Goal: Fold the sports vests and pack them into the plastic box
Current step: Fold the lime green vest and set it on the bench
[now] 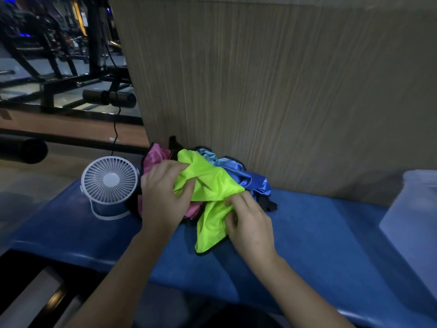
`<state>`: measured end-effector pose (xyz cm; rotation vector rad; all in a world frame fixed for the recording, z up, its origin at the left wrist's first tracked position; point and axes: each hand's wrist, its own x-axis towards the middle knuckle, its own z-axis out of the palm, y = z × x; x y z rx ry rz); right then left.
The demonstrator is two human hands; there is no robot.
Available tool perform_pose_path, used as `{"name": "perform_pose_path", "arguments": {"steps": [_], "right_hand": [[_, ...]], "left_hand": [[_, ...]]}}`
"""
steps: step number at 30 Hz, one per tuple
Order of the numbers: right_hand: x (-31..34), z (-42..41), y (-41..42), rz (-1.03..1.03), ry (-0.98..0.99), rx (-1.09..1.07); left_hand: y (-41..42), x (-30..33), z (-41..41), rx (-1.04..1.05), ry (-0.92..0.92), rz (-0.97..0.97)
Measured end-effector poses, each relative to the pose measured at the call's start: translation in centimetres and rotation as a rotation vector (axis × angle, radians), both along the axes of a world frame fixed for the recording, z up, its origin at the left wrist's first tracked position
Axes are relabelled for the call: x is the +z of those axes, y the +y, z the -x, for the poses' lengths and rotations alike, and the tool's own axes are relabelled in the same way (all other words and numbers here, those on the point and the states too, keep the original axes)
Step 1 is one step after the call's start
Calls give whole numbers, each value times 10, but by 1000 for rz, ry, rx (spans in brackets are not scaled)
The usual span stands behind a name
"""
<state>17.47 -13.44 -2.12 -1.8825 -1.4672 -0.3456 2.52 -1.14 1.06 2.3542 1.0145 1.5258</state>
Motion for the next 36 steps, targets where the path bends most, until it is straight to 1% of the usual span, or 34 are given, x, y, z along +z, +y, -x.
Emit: {"name": "perform_pose_path", "arguments": {"steps": [2,4,7,9,11,14,17,20,22,23,25,26,28,29,30,31,32,34,36], "right_hand": [[10,-7,-12,-83,125,-9],[21,-18,-27,-183,274,30],[38,-38,-56,-293,470,74],[42,-55,-77,-295,540,59],[37,-76,-97,-255,559,17],[22,-107,-126,-170,614,-104],[8,-129,-150,-80,638,-231],[2,-143,-166,41,640,-323],[-1,-151,-171,143,600,-351],[-1,-154,-173,174,566,-346],[1,-155,-174,205,490,-313],[2,-155,-174,217,436,-286],[4,-155,-176,263,296,-187],[4,-155,-179,308,223,-124],[4,-154,-182,369,160,-63],[3,-153,-187,440,115,-11],[2,-152,-191,516,90,25],[-2,-150,-198,637,42,48],[-5,-154,-205,702,-25,1]], "left_hand": [[-13,10,-5,-28,-46,-29],[-29,20,-11,-96,-100,-23],[-54,31,-20,-186,-152,123],[-66,33,-28,-254,-126,240],[-75,30,-39,-351,-60,325],[-86,19,-60,-449,29,423],[-91,2,-84,-513,68,589],[-93,-10,-106,-590,55,762],[-90,-19,-117,-599,100,797],[-87,-25,-121,-566,165,764],[-83,-37,-122,-465,306,634],[-83,-41,-121,-416,344,541],[-86,-41,-120,-327,369,276],[-89,-37,-119,-326,361,157],[-93,-32,-119,-379,353,77],[-97,-28,-120,-480,371,31],[-102,-27,-121,-591,428,14],[-117,-31,-126,-732,635,4],[-127,-41,-131,-748,823,-13]]}}
